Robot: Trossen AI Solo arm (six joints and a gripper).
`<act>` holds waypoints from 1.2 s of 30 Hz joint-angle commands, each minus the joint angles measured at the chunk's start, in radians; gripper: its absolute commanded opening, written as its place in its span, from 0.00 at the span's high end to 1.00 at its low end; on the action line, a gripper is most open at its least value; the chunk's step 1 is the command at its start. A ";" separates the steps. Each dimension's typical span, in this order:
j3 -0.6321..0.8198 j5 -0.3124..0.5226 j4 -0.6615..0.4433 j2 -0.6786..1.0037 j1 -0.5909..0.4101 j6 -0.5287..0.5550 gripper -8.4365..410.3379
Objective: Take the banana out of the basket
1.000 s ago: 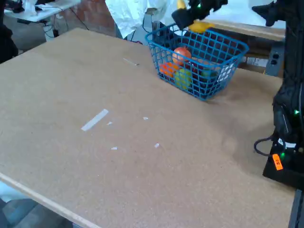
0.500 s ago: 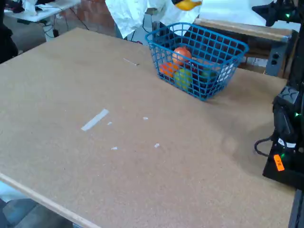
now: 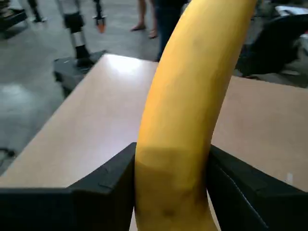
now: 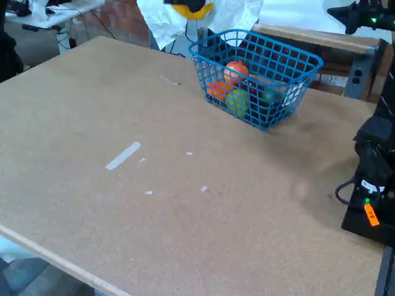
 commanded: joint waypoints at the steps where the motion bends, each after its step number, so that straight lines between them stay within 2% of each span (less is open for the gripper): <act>1: 0.001 0.029 -0.161 0.000 0.159 -0.060 0.98; 6: 0.001 0.029 -0.296 0.000 0.204 -0.060 0.98; 12: 0.001 0.037 -0.409 0.000 0.230 -0.058 0.98; 16: -0.023 0.097 -0.439 0.002 0.242 -0.060 0.98; 19: -0.074 0.104 -0.439 0.002 0.243 -0.058 0.98; 24: -0.206 0.133 -0.390 0.002 0.243 -0.056 0.98; 36: -0.536 0.143 -0.074 0.002 0.243 -0.037 0.98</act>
